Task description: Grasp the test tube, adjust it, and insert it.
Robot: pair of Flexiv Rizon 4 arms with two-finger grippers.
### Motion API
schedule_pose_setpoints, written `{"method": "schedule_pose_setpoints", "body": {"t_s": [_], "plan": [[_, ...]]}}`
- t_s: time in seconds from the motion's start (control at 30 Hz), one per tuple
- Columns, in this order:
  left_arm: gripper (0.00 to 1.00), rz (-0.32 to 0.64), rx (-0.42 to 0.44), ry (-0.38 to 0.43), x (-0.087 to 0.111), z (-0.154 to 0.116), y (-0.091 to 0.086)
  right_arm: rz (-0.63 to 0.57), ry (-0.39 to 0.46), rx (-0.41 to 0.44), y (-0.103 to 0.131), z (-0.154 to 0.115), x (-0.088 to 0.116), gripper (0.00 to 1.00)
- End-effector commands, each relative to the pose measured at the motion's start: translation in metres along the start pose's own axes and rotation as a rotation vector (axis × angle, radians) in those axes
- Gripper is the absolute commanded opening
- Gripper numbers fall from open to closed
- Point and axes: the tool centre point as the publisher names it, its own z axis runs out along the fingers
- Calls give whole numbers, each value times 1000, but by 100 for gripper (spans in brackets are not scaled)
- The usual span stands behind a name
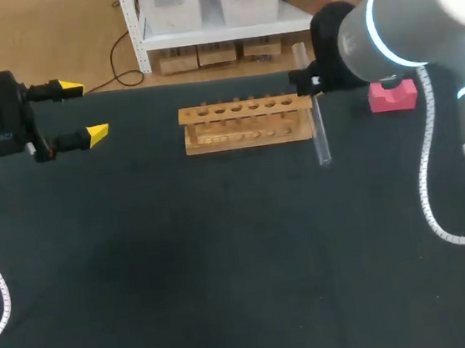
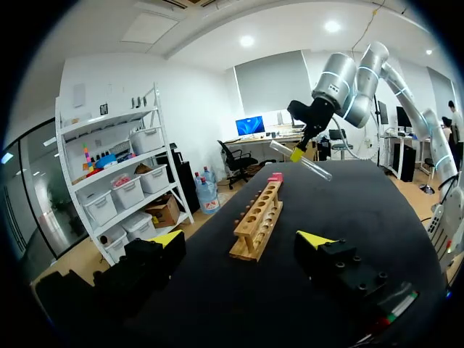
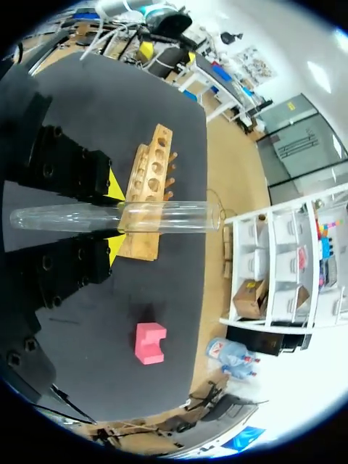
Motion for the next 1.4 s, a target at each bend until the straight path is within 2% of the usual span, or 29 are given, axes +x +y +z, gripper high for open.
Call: {"method": "schedule_pose_setpoints", "body": {"t_s": [0.03, 0.3, 0.37, 0.6, 0.8, 0.97, 1.17, 1.23, 1.4], "plan": [[100, 3, -9, -6, 2, 1, -1, -20, -262, -43, -6, -20, 4, 0], [100, 3, -9, -6, 2, 1, -1, -26, -385, -116, 2, -38, -3, 0], [100, 3, -9, -6, 2, 1, -1, -33, -449, -141, 5, -38, -1, 0], [100, 3, -9, -6, 2, 1, -1, -50, -574, -178, 12, -32, 1, 0], [100, 3, -9, -6, 2, 1, -1, -67, -583, -186, 13, -25, -6, 0], [100, 3, -9, -6, 2, 1, -1, -70, -645, -200, 11, -25, -10, 0], [100, 3, -9, -6, 2, 1, -1, -80, -665, -209, 7, -23, -16, 0], [100, 3, -9, -6, 2, 1, -1, -83, -646, -202, 6, -21, -18, 0], [100, 3, -9, -6, 2, 1, -1, -112, -531, -219, 0, -25, -20, 0]]}}
